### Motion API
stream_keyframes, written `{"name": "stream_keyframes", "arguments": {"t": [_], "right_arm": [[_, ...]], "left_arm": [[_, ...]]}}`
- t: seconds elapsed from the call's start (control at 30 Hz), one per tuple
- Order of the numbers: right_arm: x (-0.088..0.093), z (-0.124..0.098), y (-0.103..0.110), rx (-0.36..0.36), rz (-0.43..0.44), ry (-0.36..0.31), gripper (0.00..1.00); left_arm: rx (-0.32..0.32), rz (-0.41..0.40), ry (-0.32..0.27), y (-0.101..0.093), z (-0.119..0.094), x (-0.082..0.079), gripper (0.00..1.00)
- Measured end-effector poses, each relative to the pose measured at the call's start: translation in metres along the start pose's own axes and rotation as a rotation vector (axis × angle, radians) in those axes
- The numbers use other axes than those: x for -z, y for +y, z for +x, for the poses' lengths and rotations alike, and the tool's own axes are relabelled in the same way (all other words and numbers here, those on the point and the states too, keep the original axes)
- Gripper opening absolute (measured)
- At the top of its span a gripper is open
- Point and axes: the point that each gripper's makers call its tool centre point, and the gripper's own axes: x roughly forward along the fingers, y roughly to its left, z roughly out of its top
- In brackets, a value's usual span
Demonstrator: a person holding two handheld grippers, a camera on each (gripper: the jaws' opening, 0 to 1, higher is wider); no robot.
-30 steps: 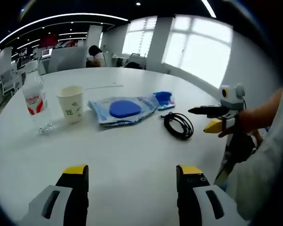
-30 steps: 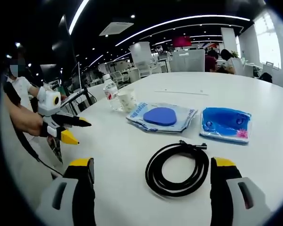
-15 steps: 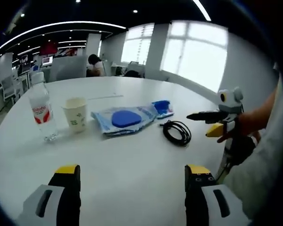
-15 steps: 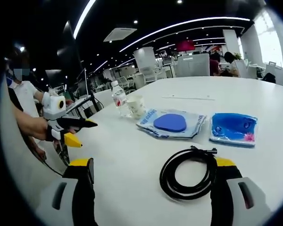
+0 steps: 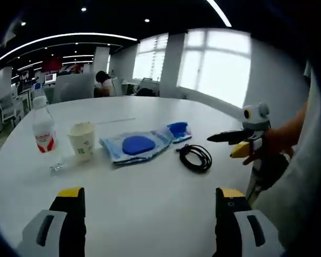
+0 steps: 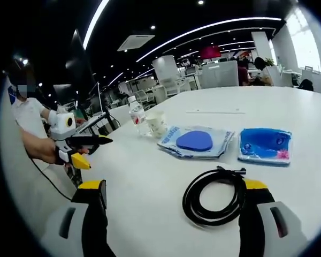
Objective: Arrange the tabletop items into an orderly group along one side of the table until the central work area is clear of visible clutter.
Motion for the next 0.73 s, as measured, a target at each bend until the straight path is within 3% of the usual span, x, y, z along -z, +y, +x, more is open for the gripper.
{"name": "stream_keyframes", "arguments": {"t": [0.73], "right_arm": [[0.0033, -0.0006, 0.003, -0.018, 0.009, 0.011, 1.0]], "left_arm": [[-0.048, 0.011, -0.021, 0.0064, -0.0048, 0.0013, 1.0]]}}
